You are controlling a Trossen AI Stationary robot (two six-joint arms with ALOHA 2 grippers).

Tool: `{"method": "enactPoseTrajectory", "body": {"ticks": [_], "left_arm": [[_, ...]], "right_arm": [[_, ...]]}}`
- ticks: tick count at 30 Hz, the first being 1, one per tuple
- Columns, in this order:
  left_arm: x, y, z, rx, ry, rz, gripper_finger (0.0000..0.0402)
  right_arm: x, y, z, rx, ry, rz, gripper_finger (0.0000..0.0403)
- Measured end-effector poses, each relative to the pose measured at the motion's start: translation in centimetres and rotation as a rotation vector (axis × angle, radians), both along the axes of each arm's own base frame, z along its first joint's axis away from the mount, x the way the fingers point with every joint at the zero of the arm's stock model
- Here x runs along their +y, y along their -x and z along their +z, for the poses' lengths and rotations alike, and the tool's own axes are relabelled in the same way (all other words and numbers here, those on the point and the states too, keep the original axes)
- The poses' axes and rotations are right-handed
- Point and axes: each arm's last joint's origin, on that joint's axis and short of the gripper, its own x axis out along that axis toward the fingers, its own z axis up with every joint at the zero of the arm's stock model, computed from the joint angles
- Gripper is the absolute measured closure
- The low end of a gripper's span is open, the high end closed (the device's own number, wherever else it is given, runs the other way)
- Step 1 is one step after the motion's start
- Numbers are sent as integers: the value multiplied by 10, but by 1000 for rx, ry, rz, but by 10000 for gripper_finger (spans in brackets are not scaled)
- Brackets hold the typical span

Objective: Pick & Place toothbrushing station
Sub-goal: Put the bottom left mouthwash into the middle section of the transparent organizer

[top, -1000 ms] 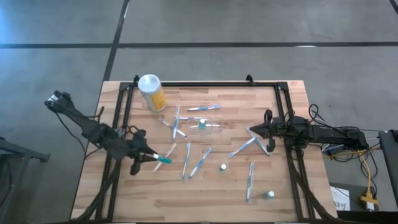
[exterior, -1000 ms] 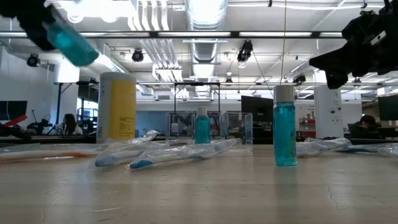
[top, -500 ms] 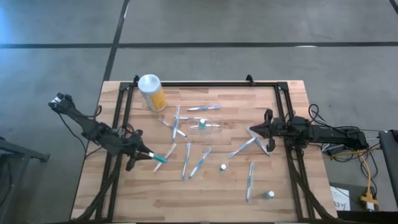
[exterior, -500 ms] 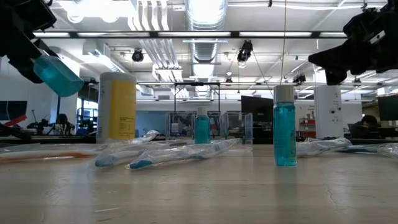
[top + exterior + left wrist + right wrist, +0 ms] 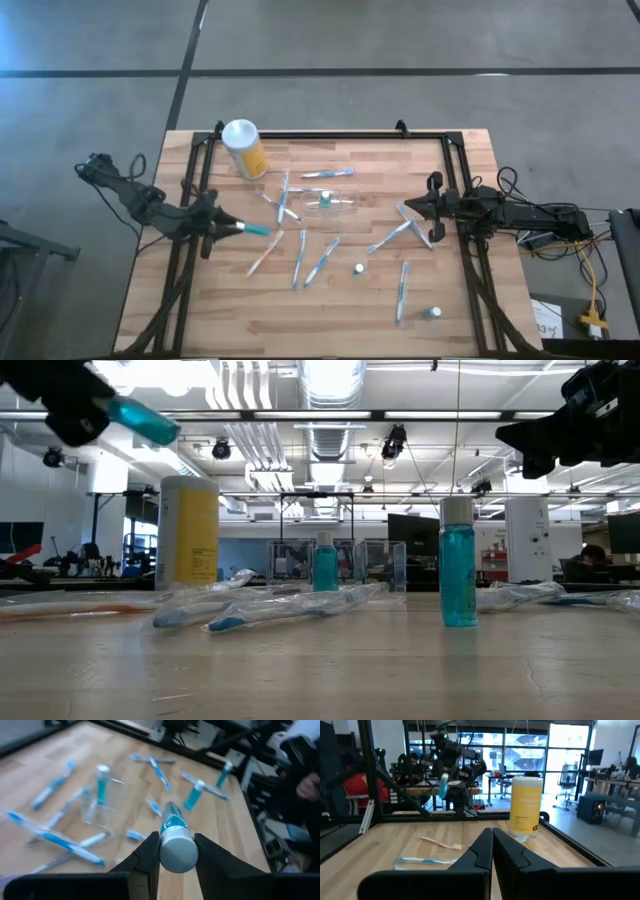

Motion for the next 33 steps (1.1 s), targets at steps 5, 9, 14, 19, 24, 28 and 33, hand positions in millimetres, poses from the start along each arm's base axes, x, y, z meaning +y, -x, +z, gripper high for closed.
{"method": "enactPoseTrajectory", "body": {"ticks": [5, 9, 14, 19, 24, 28, 33], "left_arm": [[5, -16, 42, 110, -47, 81, 305], [11, -39, 75, 249, -101, 108, 305], [21, -89, 106, 376, -179, 34, 305], [31, -150, 119, 493, -268, -59, 305], [34, -204, 127, 547, -380, -174, 305], [37, -241, 124, 563, -407, -249, 305], [50, -273, 112, 640, -391, -220, 305]], "right_arm": [[0, 0, 0, 0, 13, -2, 394], [0, 0, 0, 2, 27, -4, 394], [0, 0, 0, 2, 46, -6, 394], [0, 0, 0, 3, 69, -8, 394], [0, 0, 0, 6, 72, -9, 394], [0, 0, 0, 7, 74, -9, 394], [0, 0, 0, 9, 90, -10, 394]]}}
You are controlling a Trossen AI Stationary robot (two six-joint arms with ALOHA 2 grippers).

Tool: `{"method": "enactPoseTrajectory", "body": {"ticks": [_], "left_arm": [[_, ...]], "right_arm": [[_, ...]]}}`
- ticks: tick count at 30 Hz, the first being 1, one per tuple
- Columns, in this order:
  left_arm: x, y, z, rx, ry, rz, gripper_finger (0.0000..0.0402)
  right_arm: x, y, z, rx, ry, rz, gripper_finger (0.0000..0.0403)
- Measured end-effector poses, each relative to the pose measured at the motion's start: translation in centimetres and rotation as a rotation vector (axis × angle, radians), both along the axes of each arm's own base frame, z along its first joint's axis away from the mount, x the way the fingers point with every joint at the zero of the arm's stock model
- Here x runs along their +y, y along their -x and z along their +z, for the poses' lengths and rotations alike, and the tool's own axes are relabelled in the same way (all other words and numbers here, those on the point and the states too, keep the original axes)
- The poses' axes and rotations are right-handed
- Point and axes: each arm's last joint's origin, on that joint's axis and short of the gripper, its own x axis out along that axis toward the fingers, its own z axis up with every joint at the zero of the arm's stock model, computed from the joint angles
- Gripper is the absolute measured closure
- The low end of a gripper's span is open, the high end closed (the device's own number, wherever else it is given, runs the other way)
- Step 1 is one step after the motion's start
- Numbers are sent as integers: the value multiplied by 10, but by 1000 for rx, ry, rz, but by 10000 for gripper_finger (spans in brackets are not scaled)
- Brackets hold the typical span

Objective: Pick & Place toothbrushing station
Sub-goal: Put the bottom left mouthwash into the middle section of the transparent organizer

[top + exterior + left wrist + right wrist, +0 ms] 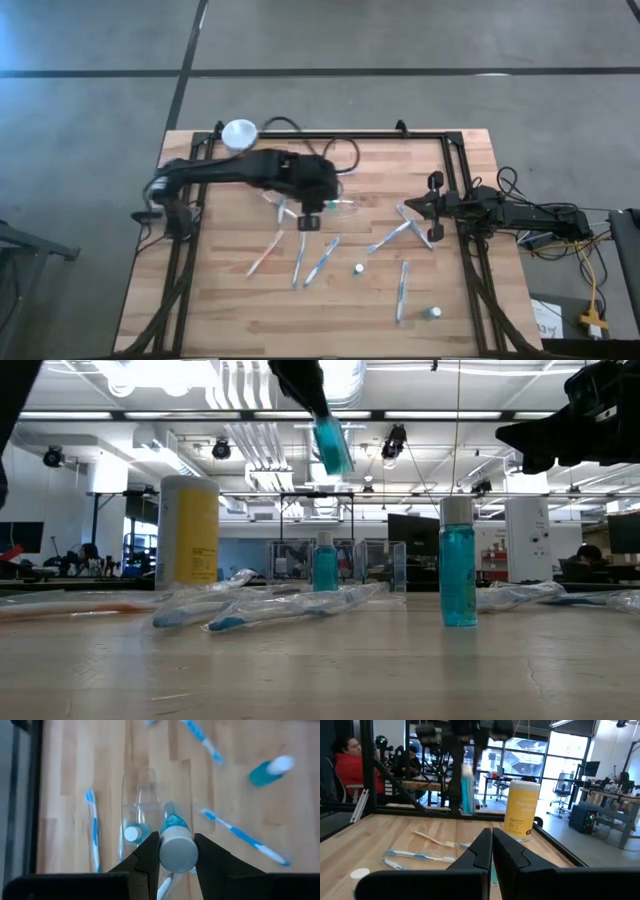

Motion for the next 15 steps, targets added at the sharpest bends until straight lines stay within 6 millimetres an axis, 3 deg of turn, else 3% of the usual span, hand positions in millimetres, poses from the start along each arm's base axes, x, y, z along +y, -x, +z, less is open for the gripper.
{"method": "enactPoseTrajectory", "body": {"ticks": [3, 10, 15], "left_arm": [[6, -15, -15, 52, -4, 13, 305], [22, -30, -39, 130, -16, 21, 305], [33, -32, -43, 143, -25, 27, 305]], "right_arm": [[0, 0, 0, 0, 0, 0, 394], [0, 0, 0, 1, 0, 0, 394], [0, 0, 0, 0, 0, 0, 394]]}}
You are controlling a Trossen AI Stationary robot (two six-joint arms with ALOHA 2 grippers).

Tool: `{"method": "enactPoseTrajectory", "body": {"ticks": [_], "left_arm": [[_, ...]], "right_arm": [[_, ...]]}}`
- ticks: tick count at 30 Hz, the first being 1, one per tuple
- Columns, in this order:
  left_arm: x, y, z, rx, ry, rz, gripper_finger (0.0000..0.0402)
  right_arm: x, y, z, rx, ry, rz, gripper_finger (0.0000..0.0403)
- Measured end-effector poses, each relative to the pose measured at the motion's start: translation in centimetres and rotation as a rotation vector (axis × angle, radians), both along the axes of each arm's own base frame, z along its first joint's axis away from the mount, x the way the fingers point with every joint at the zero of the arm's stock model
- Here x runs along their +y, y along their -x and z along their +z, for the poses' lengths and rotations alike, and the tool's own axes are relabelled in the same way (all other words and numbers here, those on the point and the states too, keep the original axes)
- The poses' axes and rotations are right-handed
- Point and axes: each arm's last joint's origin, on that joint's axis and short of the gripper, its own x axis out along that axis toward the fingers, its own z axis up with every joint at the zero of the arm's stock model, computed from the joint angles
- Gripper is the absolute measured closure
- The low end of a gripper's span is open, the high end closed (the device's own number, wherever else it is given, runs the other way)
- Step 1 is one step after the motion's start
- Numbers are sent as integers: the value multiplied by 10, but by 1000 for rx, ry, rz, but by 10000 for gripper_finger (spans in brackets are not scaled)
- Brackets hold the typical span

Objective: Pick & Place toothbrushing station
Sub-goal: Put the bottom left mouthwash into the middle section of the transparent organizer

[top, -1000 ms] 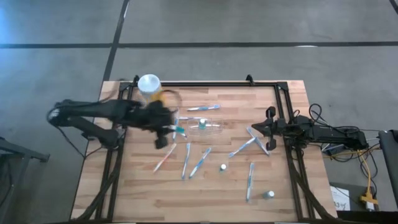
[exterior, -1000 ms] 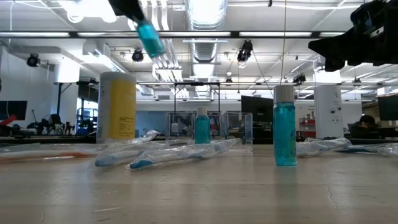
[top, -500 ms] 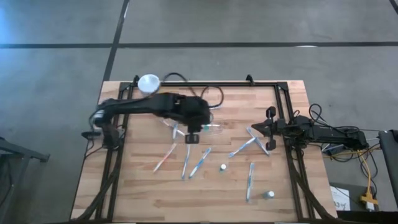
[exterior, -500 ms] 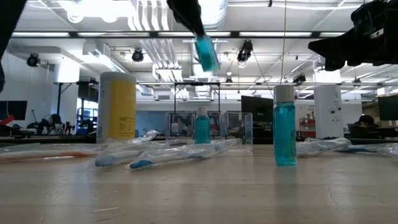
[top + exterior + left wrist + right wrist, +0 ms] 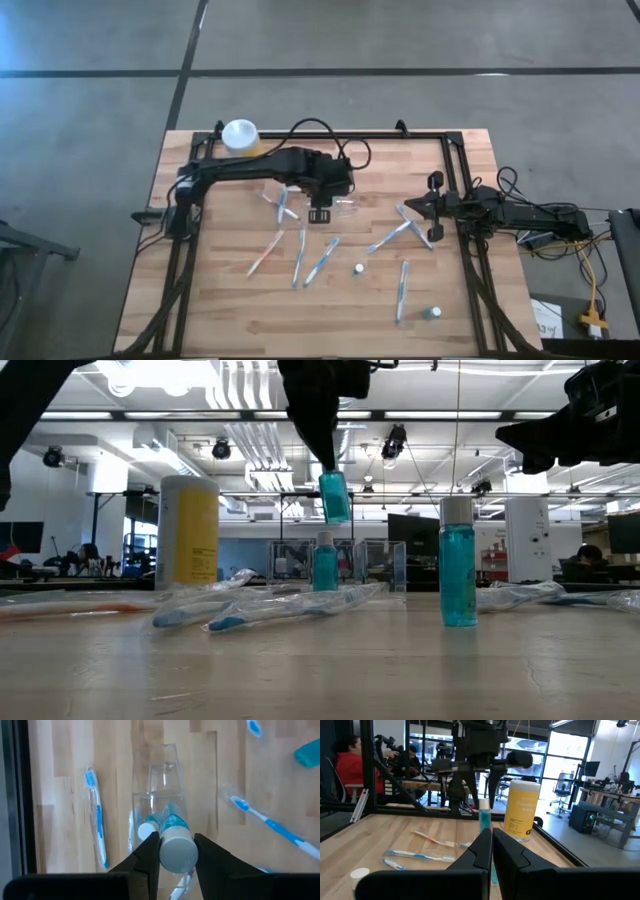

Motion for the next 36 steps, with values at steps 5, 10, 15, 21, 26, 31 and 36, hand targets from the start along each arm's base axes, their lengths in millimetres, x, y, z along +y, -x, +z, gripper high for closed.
{"method": "enactPoseTrajectory", "body": {"ticks": [5, 10, 15, 21, 26, 31, 36], "left_arm": [[5, -6, -12, 35, -2, -5, 305], [5, -9, -19, 45, 14, -38, 305], [7, -9, -28, 64, 16, -40, 305], [9, -10, -44, 82, 15, -43, 305], [11, -10, -53, 94, 16, -40, 305], [12, -10, -63, 100, 13, -42, 305], [14, -10, -74, 104, 13, -37, 305]], "right_arm": [[0, 0, 0, 0, 0, 0, 394], [0, 0, 0, 0, 0, 0, 394], [0, 0, 0, 0, 0, 0, 394], [0, 0, 0, 0, 0, 0, 394], [0, 0, 0, 0, 0, 0, 394], [0, 0, 0, -1, 1, 0, 394], [0, 0, 0, 0, 4, -1, 394]]}}
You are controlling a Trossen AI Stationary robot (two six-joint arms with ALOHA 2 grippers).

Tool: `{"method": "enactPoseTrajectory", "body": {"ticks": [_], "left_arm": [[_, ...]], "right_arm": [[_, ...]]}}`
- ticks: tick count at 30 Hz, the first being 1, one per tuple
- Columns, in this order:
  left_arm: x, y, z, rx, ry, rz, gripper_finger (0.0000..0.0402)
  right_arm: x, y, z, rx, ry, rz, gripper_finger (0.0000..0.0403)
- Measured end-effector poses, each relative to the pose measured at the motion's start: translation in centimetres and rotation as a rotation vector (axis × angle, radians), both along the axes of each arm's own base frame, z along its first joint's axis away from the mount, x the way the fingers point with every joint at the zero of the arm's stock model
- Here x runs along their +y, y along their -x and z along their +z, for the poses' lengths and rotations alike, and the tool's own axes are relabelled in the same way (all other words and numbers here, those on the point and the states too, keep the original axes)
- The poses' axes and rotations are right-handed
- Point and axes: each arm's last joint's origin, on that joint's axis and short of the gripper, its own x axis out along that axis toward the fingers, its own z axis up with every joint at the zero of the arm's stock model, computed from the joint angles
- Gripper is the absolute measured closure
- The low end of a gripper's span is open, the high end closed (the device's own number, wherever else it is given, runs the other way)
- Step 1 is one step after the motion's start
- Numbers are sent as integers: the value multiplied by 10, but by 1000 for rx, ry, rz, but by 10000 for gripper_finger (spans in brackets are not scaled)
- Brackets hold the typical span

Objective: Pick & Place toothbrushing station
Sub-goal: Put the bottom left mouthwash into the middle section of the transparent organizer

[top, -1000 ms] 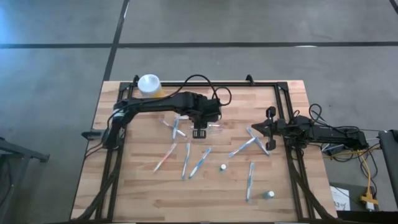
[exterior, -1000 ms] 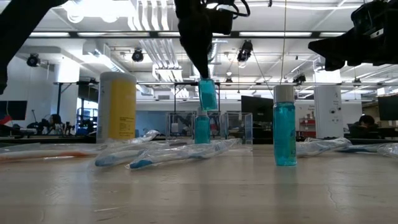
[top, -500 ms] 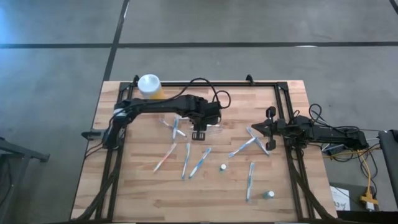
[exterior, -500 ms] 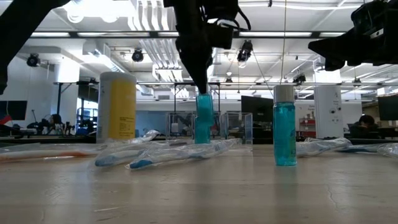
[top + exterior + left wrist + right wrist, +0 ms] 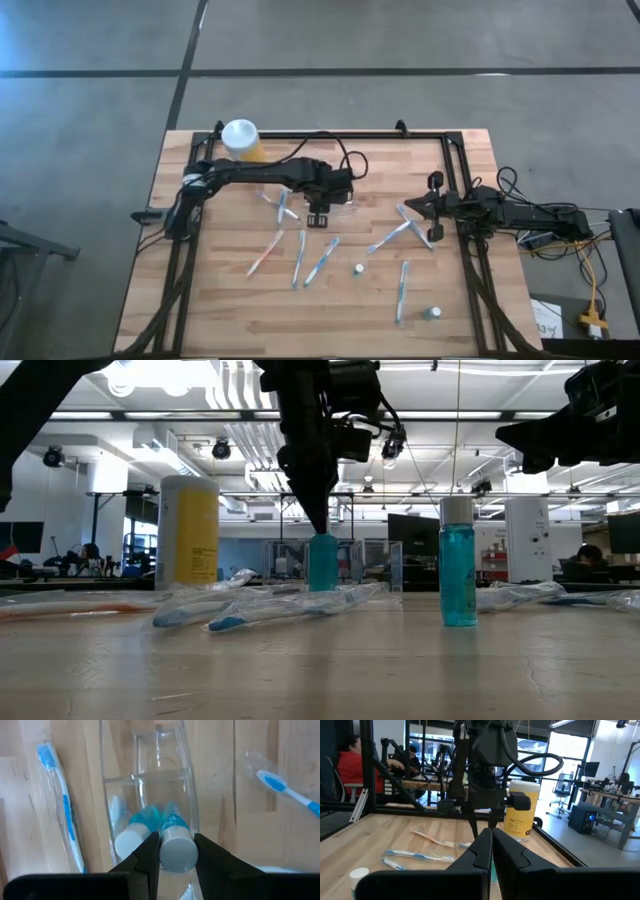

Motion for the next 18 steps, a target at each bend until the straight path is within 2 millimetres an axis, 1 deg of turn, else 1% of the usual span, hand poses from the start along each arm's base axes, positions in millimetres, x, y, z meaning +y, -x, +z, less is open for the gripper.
{"method": "enactPoseTrajectory", "body": {"ticks": [9, 18], "left_arm": [[3, 1, -15, 6, 7, -1, 305], [5, 2, -20, -2, 12, 4, 305]], "right_arm": [[0, 0, 0, 0, 0, -1, 394], [0, 0, 0, -1, 2, -9, 394]]}}
